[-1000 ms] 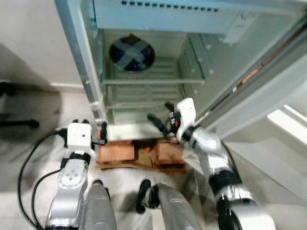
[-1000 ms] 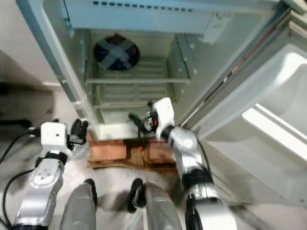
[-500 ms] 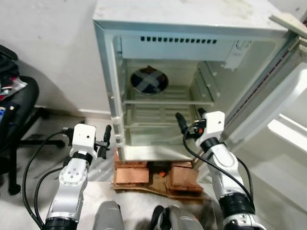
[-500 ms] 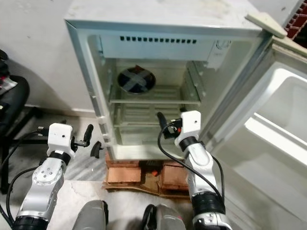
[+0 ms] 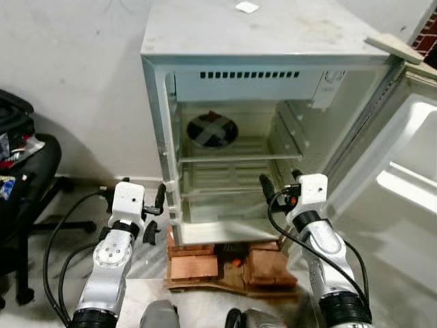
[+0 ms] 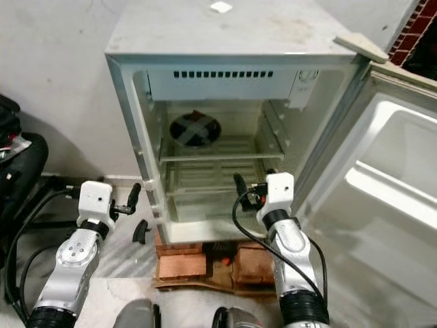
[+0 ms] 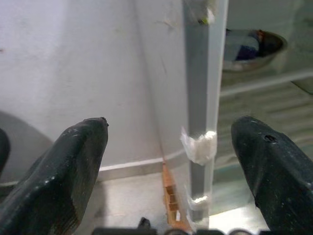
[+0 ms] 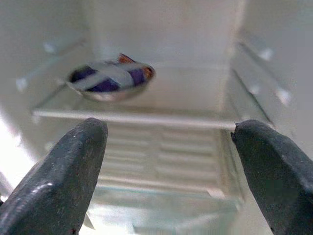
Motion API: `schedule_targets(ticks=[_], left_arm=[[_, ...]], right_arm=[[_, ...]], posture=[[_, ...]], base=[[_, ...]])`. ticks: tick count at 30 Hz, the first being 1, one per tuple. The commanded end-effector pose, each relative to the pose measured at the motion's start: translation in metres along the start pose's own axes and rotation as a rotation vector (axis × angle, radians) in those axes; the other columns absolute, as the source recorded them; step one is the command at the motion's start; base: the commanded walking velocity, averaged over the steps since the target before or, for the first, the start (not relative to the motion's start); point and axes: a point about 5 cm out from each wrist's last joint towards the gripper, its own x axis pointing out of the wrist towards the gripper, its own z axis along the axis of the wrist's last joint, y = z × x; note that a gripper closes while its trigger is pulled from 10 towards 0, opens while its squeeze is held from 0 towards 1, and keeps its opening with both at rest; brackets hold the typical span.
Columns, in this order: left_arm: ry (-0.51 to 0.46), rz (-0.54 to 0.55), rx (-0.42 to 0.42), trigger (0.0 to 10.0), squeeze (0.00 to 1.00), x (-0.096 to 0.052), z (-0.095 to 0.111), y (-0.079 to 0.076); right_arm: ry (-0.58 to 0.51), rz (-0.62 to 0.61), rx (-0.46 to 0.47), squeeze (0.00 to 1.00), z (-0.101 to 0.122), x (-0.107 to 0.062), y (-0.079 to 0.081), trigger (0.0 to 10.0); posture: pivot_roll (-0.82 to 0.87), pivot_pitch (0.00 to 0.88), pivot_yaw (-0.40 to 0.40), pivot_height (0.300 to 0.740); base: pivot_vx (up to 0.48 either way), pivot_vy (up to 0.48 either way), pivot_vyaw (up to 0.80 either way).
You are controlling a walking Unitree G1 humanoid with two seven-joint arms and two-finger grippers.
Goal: Restocking fridge
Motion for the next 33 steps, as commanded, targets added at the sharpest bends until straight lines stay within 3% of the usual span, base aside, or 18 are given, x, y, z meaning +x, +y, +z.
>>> schedule_targets(ticks=[1,32,33], left_arm=[[0.025,-0.005,0.001,10.0,0.00,-0.0057,-0.0068,-0.0004],[0.025,-0.011,0.005,10.0,0.00,-0.0066,-0.0079,-0.0015],[0.023,-0.037,0.009,10.0,0.00,-0.0074,-0.0090,-0.0023]], right_arm=[[0.005,-0.021,0.008,0.00,-0.0002,-0.0034,-0.0024,10.0],[0.013,-0.029,0.008,0.00,-0.0008,-0.0057,-0.0038,10.0],[0.023,-0.064,0.004,0.00,-0.0021,-0.0101,-0.0068,10.0]], posture=[[0.13,0.000,-0.054,0.740],[0.13,0.000,-0.056,0.740],[0.06,0.000,-0.008,0.740]], base=[[-0.300,0.000,0.00],[-0.300,0.000,0.00],[0.000,0.000,-0.46]])
